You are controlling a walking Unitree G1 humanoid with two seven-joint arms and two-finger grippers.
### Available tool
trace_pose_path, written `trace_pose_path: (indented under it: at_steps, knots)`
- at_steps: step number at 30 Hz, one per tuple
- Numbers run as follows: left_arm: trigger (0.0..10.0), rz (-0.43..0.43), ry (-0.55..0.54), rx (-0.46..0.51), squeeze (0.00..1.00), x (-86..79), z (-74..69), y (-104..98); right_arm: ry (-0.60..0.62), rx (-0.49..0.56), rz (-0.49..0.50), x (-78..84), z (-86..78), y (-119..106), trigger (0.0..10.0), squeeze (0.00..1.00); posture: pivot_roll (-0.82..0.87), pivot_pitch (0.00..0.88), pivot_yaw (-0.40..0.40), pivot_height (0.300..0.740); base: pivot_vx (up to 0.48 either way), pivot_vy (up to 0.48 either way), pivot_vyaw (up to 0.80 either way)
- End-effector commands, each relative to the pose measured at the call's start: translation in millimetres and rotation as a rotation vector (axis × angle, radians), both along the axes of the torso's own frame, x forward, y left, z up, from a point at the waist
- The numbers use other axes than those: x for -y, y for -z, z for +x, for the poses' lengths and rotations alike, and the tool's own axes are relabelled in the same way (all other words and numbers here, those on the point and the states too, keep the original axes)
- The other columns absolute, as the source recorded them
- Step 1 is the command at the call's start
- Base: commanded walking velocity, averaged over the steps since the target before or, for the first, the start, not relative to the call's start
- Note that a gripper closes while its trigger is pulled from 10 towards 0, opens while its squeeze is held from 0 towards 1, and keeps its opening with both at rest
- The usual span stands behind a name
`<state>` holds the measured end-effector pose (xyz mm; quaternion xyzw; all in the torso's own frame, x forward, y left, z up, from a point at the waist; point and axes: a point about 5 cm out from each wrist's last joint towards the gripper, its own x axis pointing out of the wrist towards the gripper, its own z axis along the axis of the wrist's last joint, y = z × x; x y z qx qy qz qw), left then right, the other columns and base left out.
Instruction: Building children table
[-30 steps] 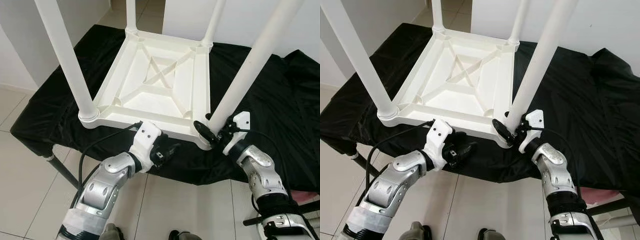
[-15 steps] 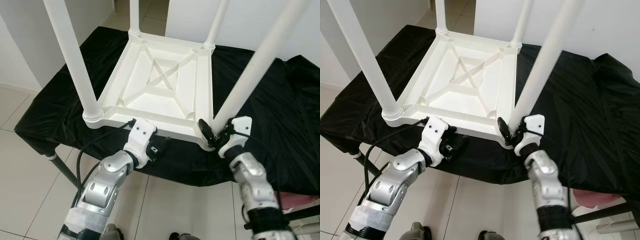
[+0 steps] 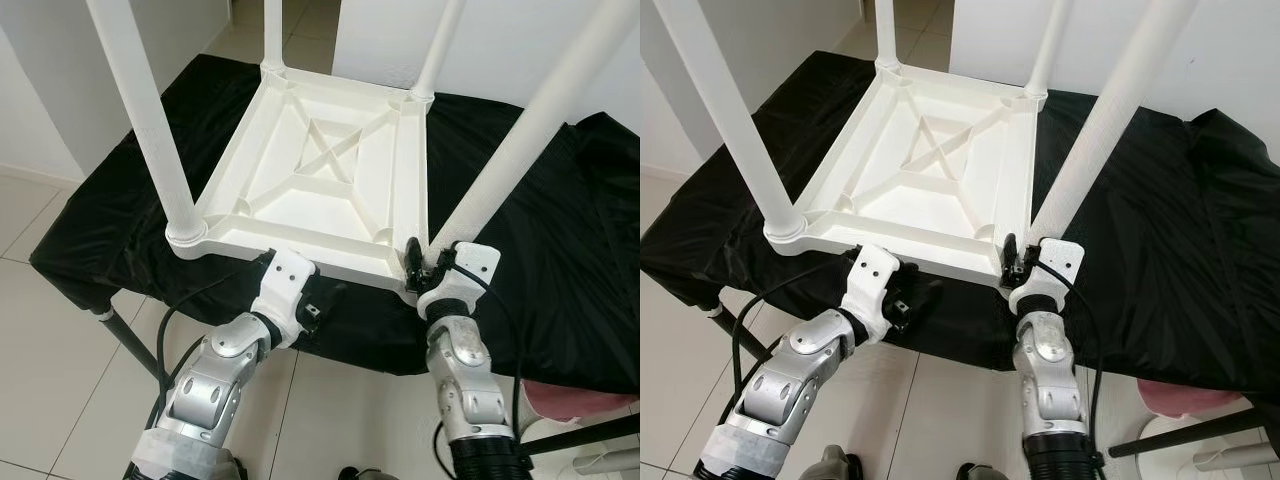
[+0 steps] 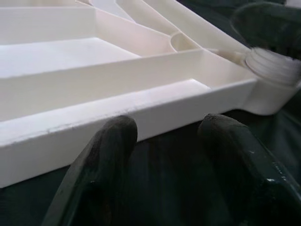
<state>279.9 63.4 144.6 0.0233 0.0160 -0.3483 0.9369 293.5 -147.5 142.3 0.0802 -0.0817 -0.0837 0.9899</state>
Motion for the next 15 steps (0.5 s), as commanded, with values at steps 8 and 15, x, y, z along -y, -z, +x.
trace_pose_path:
  at_steps: [8,15]
  knots:
    - [10.0,-0.033,-0.016,0.073,0.00,3.5,0.5,-11.8,-0.043,-0.004,0.042,1.3,-6.0,5.1,10.0,1.00,0.06,0.096,-0.072,0.740,0.000,0.000,0.00]
    - [10.0,-0.074,0.013,0.022,0.00,2.7,1.7,-15.5,-0.130,0.080,0.015,6.6,-7.0,-6.4,10.0,0.88,0.06,0.092,-0.082,0.740,0.000,0.000,0.00]
